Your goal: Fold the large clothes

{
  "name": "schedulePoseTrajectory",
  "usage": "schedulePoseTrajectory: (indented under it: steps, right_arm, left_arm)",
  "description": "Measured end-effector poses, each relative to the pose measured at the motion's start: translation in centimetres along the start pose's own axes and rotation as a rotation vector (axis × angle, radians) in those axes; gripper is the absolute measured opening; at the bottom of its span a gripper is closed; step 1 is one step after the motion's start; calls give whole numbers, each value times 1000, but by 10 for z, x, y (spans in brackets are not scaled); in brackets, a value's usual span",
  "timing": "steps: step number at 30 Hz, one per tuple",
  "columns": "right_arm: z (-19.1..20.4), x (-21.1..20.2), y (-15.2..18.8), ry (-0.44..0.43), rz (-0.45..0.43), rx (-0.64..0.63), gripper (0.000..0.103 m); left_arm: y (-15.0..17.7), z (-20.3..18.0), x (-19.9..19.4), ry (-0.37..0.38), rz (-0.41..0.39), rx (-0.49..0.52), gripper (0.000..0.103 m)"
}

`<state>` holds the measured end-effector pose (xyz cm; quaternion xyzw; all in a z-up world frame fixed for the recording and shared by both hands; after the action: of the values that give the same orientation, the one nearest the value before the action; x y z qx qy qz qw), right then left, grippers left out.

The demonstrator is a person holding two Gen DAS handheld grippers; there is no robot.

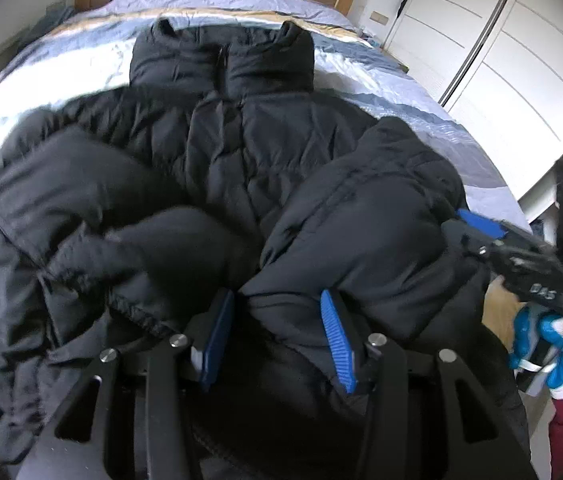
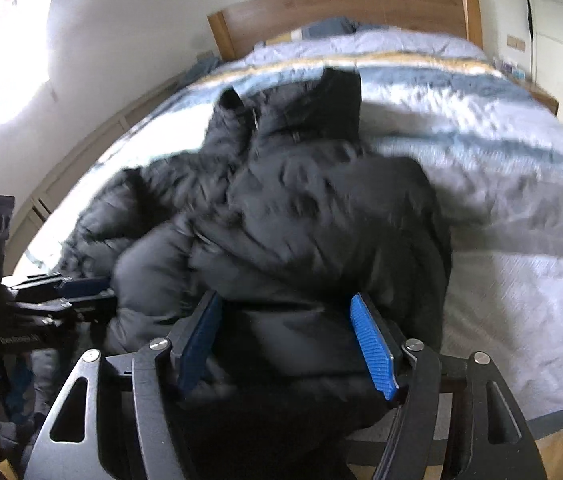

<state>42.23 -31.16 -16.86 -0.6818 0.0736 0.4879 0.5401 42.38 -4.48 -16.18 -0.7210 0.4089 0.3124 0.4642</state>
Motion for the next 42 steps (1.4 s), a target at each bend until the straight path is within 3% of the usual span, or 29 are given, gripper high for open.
schedulePoseTrajectory:
  steps: [7, 13, 16, 23, 30, 42]
  right_arm:
    - [-14, 27, 32, -13, 50, 32, 71]
    - [-15, 17, 29, 59, 98, 1, 71]
    - [-7, 0, 19, 74, 69, -10, 71]
    - [36, -29, 9, -7, -12, -11, 71]
    - [51, -4, 39, -13, 81, 0, 71]
    - [57, -12, 50, 44, 130, -3, 71]
  left_arm:
    - [14, 4, 1, 10, -17, 66, 44]
    - [14, -3, -17, -28, -49, 96, 44]
    - [14, -6, -27, -35, -74, 121, 44]
    - [22, -5, -38, -35, -102, 146, 44]
    - [33, 1, -31, -41, -94, 154, 44]
    - [43, 11, -36, -56, -88, 139, 44]
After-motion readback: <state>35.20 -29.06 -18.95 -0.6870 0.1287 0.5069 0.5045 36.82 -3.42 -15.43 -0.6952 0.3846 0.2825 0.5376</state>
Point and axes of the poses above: each gripper's, at about its wrist camera, not at the fingertips, and x roughly the way its jaws point, z to its left, y to its underside, the point moved 8 cm from there along x, roughly the way its jaws point, and after that the axes turned 15 degrees about -x, right-handed, at the moved point
